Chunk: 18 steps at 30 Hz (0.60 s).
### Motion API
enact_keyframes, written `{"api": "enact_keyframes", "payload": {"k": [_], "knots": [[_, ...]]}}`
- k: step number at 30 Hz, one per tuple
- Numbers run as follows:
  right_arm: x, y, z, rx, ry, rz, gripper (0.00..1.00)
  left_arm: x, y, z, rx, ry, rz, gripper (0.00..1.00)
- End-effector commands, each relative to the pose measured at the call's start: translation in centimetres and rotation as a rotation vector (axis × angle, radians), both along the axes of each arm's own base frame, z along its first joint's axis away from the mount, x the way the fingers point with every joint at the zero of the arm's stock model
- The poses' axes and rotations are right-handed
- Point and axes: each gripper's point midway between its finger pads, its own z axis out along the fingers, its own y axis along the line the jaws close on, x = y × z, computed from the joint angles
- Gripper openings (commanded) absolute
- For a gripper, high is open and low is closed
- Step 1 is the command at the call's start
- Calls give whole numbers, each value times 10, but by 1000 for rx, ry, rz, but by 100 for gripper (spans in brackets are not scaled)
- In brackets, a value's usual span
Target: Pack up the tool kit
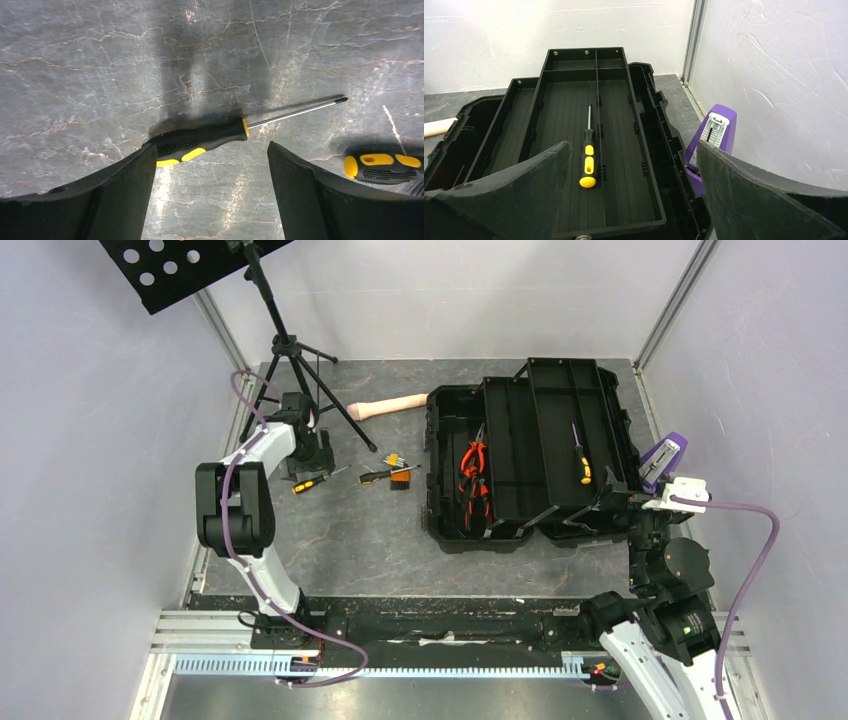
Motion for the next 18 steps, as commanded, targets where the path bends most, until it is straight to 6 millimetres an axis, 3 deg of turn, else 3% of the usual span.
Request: {"api": "enact_keyframes", "payload": {"k": [1,5,6,10,17,18], "knots": [[-5,0,24,23,-66,7,98,13,-11,-6,-81,-4,-47,87],[-6,-2,24,24,-71,2,98,6,-7,-24,-61,57,-46,86],[-7,-2,24,24,-71,1,98,4,4,-28,-62,69,-17,86],[-9,-5,24,18,-74,-10,98,-10,1,-37,-77,134,-16,81],[-12,-8,23,20,-78,-20,98,-40,-10,-42,-109,216,-27,62],[-11,-7,23,19,-77,-18,98,-43,-20,-43,-90,233,-65,57]]}}
